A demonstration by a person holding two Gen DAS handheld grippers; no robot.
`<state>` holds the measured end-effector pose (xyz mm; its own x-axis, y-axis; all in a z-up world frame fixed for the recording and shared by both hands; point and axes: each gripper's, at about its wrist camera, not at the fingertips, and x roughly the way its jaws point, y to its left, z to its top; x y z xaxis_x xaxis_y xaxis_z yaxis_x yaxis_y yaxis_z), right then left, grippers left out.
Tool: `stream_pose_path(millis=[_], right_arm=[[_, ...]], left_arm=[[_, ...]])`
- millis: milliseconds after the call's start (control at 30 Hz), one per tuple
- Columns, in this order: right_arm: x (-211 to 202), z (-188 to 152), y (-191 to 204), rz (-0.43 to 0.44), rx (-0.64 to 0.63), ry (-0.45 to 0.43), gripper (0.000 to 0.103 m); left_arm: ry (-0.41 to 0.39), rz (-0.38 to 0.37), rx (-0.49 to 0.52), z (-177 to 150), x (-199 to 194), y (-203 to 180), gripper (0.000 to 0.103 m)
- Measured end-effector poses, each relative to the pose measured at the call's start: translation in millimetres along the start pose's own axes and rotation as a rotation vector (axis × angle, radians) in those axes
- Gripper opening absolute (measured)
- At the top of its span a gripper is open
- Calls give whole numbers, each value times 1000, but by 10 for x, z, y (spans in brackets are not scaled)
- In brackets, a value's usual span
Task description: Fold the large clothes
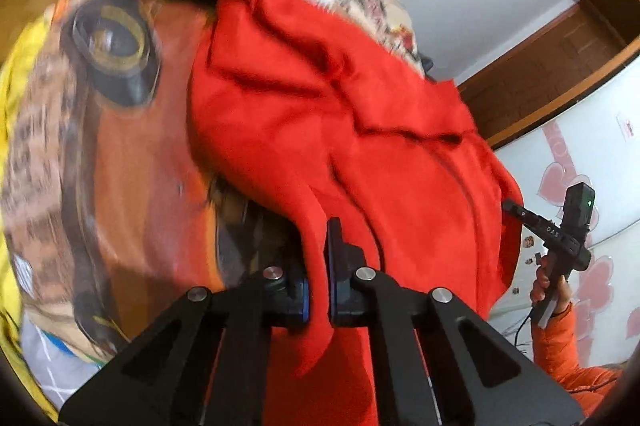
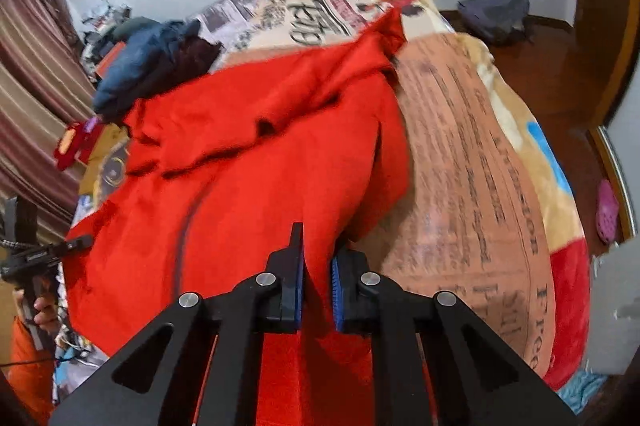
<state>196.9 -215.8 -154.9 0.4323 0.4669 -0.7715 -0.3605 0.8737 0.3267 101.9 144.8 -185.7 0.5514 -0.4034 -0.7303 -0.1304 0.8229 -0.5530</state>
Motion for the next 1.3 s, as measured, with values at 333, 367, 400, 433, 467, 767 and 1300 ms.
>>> stream_pose_path(millis=[333, 367, 400, 433, 467, 767, 1300], right_arm=[[36, 876, -5, -17, 4, -145, 9], [108, 1013, -27, -21, 14, -148, 9], [152, 1073, -33, -27, 16, -152, 9], [233, 1155, -44, -31, 17, -149, 9], [379, 1241, -55, -43, 18, -134, 9], [1191, 1325, -379, -81, 97, 32, 12], [519, 1117, -385, -123, 59, 1, 52]], left_arm=[[-202, -14, -37, 1051, -218, -82, 5], [-215, 2, -53, 1172, -168, -36, 5], [-221, 20, -74, 1281, -99, 25, 5], [-224, 40, -100, 1373, -17, 99, 5], [-225, 56, -116, 1444, 44, 171, 5], [-79, 147, -229, 1534, 729, 874, 5], [-123, 207, -48, 1206, 147, 643, 52]])
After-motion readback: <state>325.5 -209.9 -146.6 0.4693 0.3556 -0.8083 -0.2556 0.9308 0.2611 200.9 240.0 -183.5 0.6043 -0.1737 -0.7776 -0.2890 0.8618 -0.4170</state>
